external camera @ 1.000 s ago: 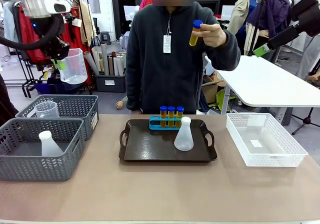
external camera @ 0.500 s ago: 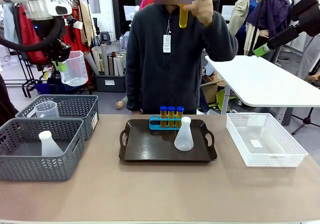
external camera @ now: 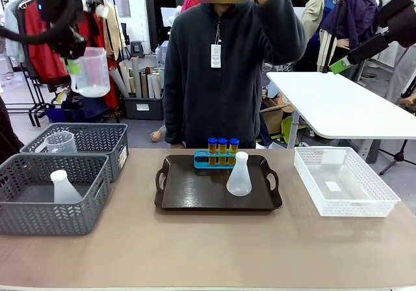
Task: Prepare the laboratory tools.
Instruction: Pick up one Large Measuring Cup and place it on the Handle tray.
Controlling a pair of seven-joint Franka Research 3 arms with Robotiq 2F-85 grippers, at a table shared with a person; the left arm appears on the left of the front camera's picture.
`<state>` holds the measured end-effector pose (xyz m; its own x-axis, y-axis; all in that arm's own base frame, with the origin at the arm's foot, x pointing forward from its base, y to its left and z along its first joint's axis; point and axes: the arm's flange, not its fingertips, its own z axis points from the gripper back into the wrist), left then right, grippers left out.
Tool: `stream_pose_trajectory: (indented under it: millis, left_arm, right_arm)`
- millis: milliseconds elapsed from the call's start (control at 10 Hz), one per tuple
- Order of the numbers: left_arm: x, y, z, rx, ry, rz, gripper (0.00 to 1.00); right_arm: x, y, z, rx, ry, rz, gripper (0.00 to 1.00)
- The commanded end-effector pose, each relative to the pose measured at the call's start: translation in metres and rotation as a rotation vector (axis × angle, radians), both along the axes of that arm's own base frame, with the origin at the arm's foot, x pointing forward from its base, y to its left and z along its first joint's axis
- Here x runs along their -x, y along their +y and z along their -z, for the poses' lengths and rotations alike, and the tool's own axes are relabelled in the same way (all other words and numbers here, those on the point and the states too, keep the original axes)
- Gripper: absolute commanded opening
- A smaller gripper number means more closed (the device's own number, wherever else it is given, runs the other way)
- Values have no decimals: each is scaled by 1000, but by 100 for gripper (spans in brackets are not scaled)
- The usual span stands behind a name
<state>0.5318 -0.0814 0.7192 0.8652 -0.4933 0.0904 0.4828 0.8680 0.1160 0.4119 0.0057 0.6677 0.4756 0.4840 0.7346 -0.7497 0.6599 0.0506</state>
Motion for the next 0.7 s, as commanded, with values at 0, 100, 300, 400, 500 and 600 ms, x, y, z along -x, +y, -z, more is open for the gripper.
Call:
stream_pose_trajectory:
  millis: [0,100,300,400,500,600]
  left_arm:
    - [11,-18,-40,-66,-50,92,0]
    - [22,-31,-58,-81,-92,140,0]
    - [38,-59,-78,-66,-135,232,0]
    - [43,-74,-81,-66,-134,283,0]
    - [44,-87,-78,-66,-123,325,0]
    - [43,-97,-73,-58,-116,356,0]
  right_arm:
    - [-1,1,-1,-27,-9,-15,100]
    - [-1,1,-1,-27,-9,-15,100]
    - [-1,1,-1,-27,-9,-15,100]
    - [-1,1,-1,-27,-9,-15,100]
    - [-1,1,-1,-27,-9,-15,100]
    - [-1,1,-1,-27,-9,-15,100]
